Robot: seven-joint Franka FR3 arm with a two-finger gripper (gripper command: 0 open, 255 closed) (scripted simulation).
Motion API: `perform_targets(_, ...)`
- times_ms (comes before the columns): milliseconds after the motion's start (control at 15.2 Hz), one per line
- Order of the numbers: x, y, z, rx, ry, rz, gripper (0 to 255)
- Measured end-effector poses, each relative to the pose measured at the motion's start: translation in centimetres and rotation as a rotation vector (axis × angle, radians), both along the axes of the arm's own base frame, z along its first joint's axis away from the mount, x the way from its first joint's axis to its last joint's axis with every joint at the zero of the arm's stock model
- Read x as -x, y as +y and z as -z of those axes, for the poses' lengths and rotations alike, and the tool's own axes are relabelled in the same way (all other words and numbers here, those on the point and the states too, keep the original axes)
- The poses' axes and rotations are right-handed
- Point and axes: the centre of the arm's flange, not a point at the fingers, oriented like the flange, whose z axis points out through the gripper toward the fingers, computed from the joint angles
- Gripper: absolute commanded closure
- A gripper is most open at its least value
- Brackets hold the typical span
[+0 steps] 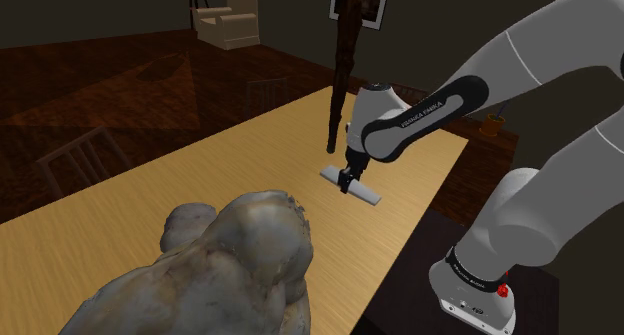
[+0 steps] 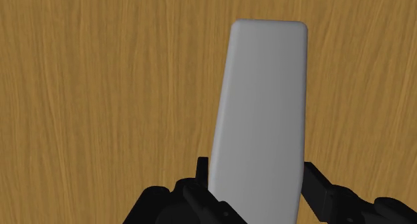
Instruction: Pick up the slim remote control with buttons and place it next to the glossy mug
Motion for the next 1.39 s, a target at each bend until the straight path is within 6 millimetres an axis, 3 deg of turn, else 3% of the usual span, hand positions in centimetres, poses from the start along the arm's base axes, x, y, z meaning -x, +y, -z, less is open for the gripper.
perform_targets(990, 0.0, 0.1, -7.8, 0.000, 0.000, 0.000, 255)
perform_targets(1122, 0.0, -1.5, -8.1, 0.000, 0.000, 0.001, 255)
perform_targets(1386, -1.1, -6.4, -8.2, -0.001, 0.000, 0.001, 255)
